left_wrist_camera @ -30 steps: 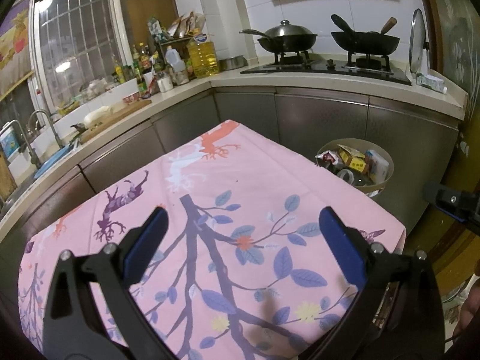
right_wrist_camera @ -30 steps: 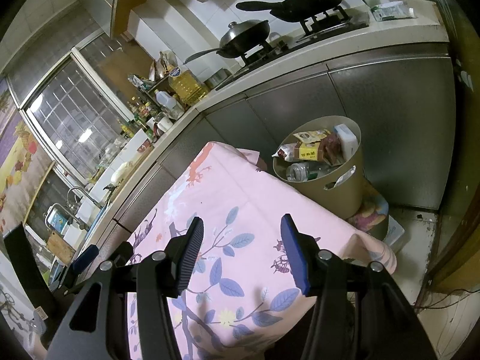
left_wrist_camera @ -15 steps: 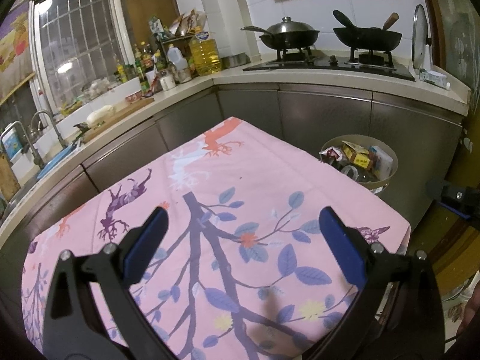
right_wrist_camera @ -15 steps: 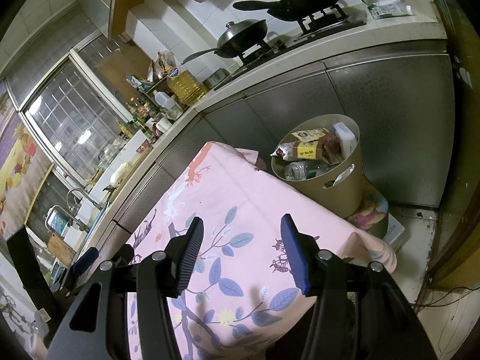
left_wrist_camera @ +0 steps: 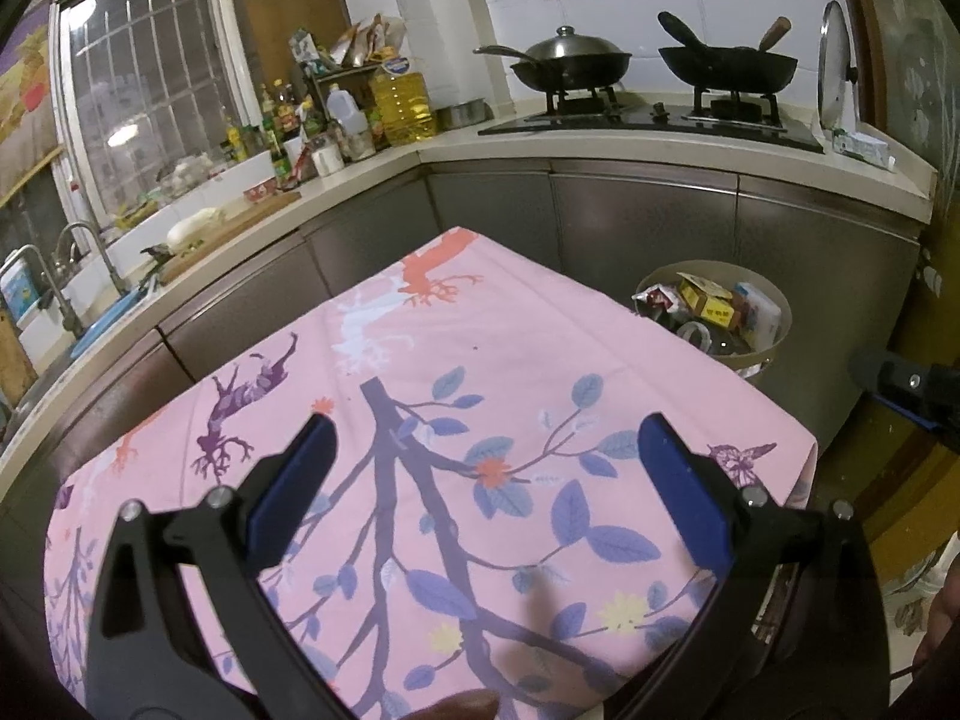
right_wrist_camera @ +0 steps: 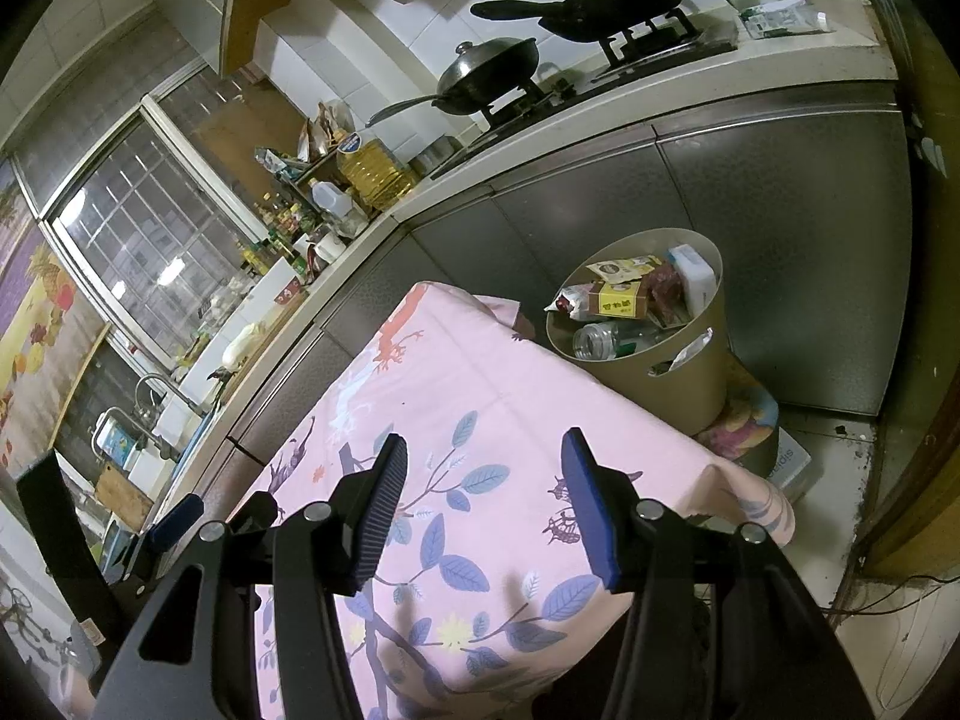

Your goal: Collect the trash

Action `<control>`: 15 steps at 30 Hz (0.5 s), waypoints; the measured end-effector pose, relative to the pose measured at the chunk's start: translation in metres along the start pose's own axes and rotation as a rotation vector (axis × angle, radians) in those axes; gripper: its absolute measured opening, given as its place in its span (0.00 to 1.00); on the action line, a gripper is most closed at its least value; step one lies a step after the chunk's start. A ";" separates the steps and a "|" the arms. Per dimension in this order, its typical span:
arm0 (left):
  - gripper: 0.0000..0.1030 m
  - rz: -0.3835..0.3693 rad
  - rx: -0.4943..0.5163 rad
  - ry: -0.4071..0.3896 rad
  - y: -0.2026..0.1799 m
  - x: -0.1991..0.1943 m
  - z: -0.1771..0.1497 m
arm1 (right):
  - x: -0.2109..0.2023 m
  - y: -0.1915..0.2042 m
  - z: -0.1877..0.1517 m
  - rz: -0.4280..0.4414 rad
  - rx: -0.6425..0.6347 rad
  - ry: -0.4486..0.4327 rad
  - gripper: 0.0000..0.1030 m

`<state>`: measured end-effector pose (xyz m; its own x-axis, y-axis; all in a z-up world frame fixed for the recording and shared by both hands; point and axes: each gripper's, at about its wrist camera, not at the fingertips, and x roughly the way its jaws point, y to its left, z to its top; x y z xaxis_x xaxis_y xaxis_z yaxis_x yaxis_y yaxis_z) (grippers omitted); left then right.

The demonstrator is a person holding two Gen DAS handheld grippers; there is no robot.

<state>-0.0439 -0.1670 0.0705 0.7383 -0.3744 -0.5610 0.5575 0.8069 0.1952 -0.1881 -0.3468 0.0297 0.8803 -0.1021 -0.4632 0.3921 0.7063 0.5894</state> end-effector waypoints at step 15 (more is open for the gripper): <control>0.94 -0.031 0.017 0.029 0.005 0.006 -0.002 | 0.000 0.000 -0.001 0.000 0.003 0.001 0.50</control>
<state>-0.0379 -0.1646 0.0670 0.7095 -0.3853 -0.5900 0.5863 0.7873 0.1910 -0.1886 -0.3461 0.0294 0.8800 -0.1020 -0.4639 0.3932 0.7043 0.5910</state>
